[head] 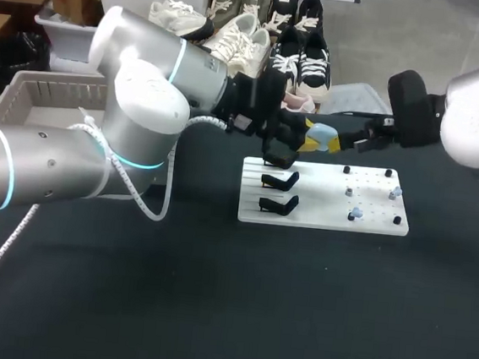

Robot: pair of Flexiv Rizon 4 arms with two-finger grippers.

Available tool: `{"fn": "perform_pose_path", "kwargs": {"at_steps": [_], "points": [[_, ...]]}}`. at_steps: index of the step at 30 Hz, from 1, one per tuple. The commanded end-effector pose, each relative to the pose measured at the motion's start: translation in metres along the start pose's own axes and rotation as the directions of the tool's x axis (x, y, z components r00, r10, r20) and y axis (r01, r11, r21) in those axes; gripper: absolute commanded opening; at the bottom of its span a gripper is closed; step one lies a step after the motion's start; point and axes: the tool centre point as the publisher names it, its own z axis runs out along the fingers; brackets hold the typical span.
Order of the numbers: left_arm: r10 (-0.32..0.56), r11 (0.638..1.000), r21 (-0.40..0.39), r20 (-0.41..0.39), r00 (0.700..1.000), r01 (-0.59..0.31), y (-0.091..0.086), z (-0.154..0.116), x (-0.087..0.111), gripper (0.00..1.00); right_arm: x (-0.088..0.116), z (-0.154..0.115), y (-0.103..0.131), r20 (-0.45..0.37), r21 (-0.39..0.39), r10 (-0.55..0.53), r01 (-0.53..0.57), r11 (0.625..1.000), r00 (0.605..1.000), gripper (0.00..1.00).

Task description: Pick up each earbud case from the left stands, insert the matching earbuds, close the lid, and place the case in the box.

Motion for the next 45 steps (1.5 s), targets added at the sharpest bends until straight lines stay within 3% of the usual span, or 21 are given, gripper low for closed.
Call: {"fn": "perform_pose_path", "kwargs": {"at_steps": [1,23,36,45], "points": [[0.004,1.0,0.012,0.009,1.0,-0.004,0.005,0.003,0.002,0.0,-0.003,0.003,-0.002,-0.003,-0.084,-0.001,0.001,0.996,1.0,1.0],[0.009,1.0,0.027,0.035,0.999,-0.01,-0.002,0.003,0.003,0.0,-0.02,-0.001,-0.009,-0.003,-0.066,-0.009,0.008,0.998,1.0,1.0],[-0.004,0.999,0.054,0.047,0.999,0.002,-0.016,0.007,0.007,0.0,-0.028,-0.023,-0.02,0.018,-0.016,-0.017,0.017,1.0,1.0,1.0],[0.021,1.0,-0.016,0.188,0.982,-0.018,-0.016,0.002,0.002,0.0,-0.016,-0.049,-0.022,0.0,0.083,-0.021,0.021,0.996,1.0,1.0]]}}
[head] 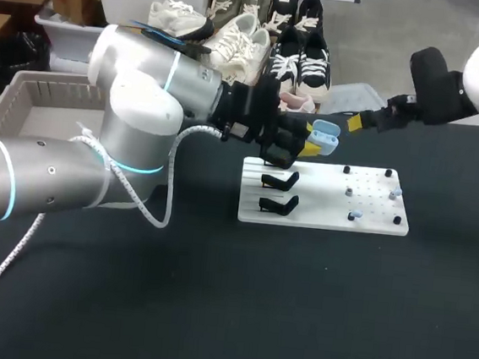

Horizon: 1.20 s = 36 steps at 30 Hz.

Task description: Pick up each earbud case from the left stands, insert the matching earbuds, close the lid, and place the case in the box.

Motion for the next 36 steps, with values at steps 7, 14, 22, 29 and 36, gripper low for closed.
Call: {"fn": "perform_pose_path", "kwargs": {"at_steps": [7,14,22,29,36], "points": [[-0.016,0.995,-0.099,0.131,0.991,0.029,-0.011,0.0,-0.004,0.0,0.029,-0.034,0.006,-0.005,0.091,0.036,-0.035,0.995,0.999,1.0],[0.029,0.994,-0.106,0.187,0.982,-0.009,-0.017,0.006,0.0,0.0,0.041,-0.04,0.003,0.002,0.099,0.052,-0.052,0.994,0.999,1.0],[-0.003,0.994,-0.104,0.21,0.978,0.025,-0.02,0.009,0.007,0.0,0.048,-0.038,0.0,0.007,0.09,0.062,-0.063,0.994,0.998,1.0],[-0.036,0.994,-0.093,0.229,0.973,0.058,-0.023,0.011,0.007,0.0,0.05,-0.039,-0.001,0.007,0.086,0.067,-0.067,0.994,0.998,1.0],[-0.043,0.995,-0.084,0.216,0.975,0.062,-0.024,0.012,0.007,0.0,0.054,-0.04,-0.002,0.0,0.087,0.07,-0.07,0.994,0.998,1.0]]}}
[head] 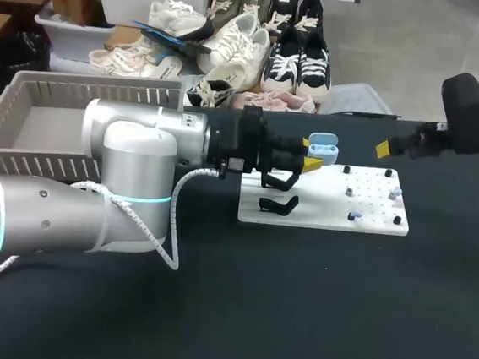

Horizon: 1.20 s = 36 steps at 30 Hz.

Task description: Pick up each earbud case from the left stands, insert the matching earbuds, close the lid, and place the case in the box.

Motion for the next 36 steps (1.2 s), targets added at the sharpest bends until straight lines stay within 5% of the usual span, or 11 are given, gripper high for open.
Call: {"fn": "perform_pose_path", "kwargs": {"at_steps": [1,9,19,26,36], "points": [[0.0,1.0,0.002,-0.007,1.0,0.0,-0.002,0.0,0.0,0.0,0.002,-0.003,0.001,-0.008,0.008,0.002,-0.002,1.0,1.0,1.0],[0.003,1.0,0.013,-0.018,1.0,-0.003,-0.003,0.0,0.001,0.0,0.006,-0.012,0.005,-0.103,0.076,-0.033,0.041,0.996,0.994,1.0],[0.003,1.0,0.013,-0.018,1.0,-0.003,-0.003,0.0,0.001,0.0,0.017,-0.012,0.014,-0.334,0.283,-0.044,0.145,0.948,0.942,1.0],[0.003,1.0,0.013,-0.018,1.0,-0.003,-0.003,0.0,0.001,0.0,0.027,-0.005,0.015,-0.397,0.382,-0.005,0.17,0.908,0.918,1.0],[0.003,1.0,0.013,-0.018,1.0,-0.003,-0.003,0.0,0.001,0.0,0.042,0.013,-0.005,-0.441,0.413,0.013,0.19,0.891,0.897,1.0]]}}
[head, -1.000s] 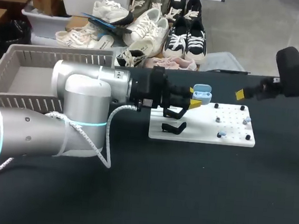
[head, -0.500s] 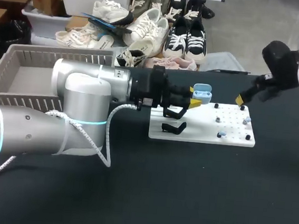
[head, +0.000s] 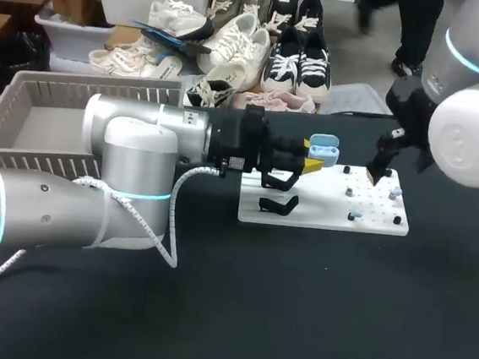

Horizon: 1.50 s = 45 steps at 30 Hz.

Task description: Pick up each earbud case from the left stands, insert the matching earbuds, close the lid, and place the case in the box.

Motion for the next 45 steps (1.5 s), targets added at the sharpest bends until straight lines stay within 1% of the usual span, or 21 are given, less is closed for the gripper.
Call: {"fn": "perform_pose_path", "kwargs": {"at_steps": [1,5,8,13,15,17,21,26,31,37,38,39,40,42,44,45], "points": [[0.002,1.0,-0.001,0.003,1.0,-0.002,0.0,0.0,0.001,0.0,0.001,0.014,-0.005,-0.001,0.081,-0.005,0.005,0.997,1.0,1.0],[0.002,1.0,-0.001,0.003,1.0,-0.002,0.0,0.0,0.001,0.0,0.003,0.022,-0.011,-0.022,0.121,-0.025,0.028,0.992,0.999,1.0],[0.002,1.0,-0.001,0.003,1.0,-0.002,0.0,0.0,0.001,0.0,0.005,0.026,-0.016,-0.032,0.141,-0.021,0.025,0.99,0.999,1.0],[0.002,1.0,-0.001,0.003,1.0,-0.002,0.0,0.0,0.001,0.0,0.007,0.032,-0.026,-0.032,0.125,-0.011,0.015,0.992,0.999,1.0],[0.002,1.0,-0.001,0.003,1.0,-0.002,0.0,0.0,0.001,0.0,0.006,0.034,-0.023,-0.039,0.118,-0.015,0.019,0.993,0.999,1.0],[0.002,1.0,-0.001,0.003,1.0,-0.002,0.0,0.0,0.001,0.0,0.006,0.04,-0.03,-0.042,0.113,-0.015,0.019,0.993,0.999,1.0],[0.002,1.0,-0.001,0.003,1.0,-0.002,0.0,0.0,0.001,0.0,0.008,0.047,-0.027,-0.053,0.1,-0.014,0.019,0.995,0.999,1.0],[0.002,1.0,-0.001,0.003,1.0,-0.002,0.0,0.0,0.001,0.0,0.011,0.056,-0.028,-0.057,0.097,-0.006,0.012,0.995,0.998,1.0],[0.002,1.0,-0.001,0.003,1.0,-0.002,0.0,0.0,0.001,0.0,0.011,0.061,-0.03,-0.075,0.112,0.001,0.007,0.994,0.997,1.0],[0.002,1.0,-0.001,0.003,1.0,-0.002,0.0,0.0,0.001,0.0,0.012,0.065,-0.032,-0.073,0.114,0.016,-0.008,0.993,0.997,1.0],[0.002,1.0,-0.001,0.003,1.0,-0.002,0.0,0.0,0.001,0.0,0.011,0.065,-0.033,-0.073,0.113,0.017,-0.009,0.994,0.997,0.96],[0.002,1.0,-0.001,0.003,1.0,-0.002,0.0,0.0,0.001,0.0,0.011,0.066,-0.033,-0.072,0.112,0.018,-0.01,0.994,0.997,0.89],[0.002,1.0,-0.001,0.003,1.0,-0.002,0.0,0.0,0.001,0.0,0.01,0.066,-0.033,-0.071,0.112,0.019,-0.011,0.994,0.997,0.86],[0.002,1.0,-0.001,0.003,1.0,-0.002,0.0,0.0,0.001,0.0,0.01,0.065,-0.032,-0.067,0.109,0.024,-0.017,0.994,0.997,0.83],[0.002,1.0,-0.001,0.003,1.0,-0.002,0.0,0.0,0.001,0.0,0.009,0.066,-0.033,-0.063,0.105,0.029,-0.023,0.994,0.998,0.75],[0.002,1.0,-0.001,0.003,1.0,-0.002,0.0,0.0,0.001,0.0,0.009,0.066,-0.034,-0.062,0.103,0.03,-0.024,0.994,0.998,0.73]]}}
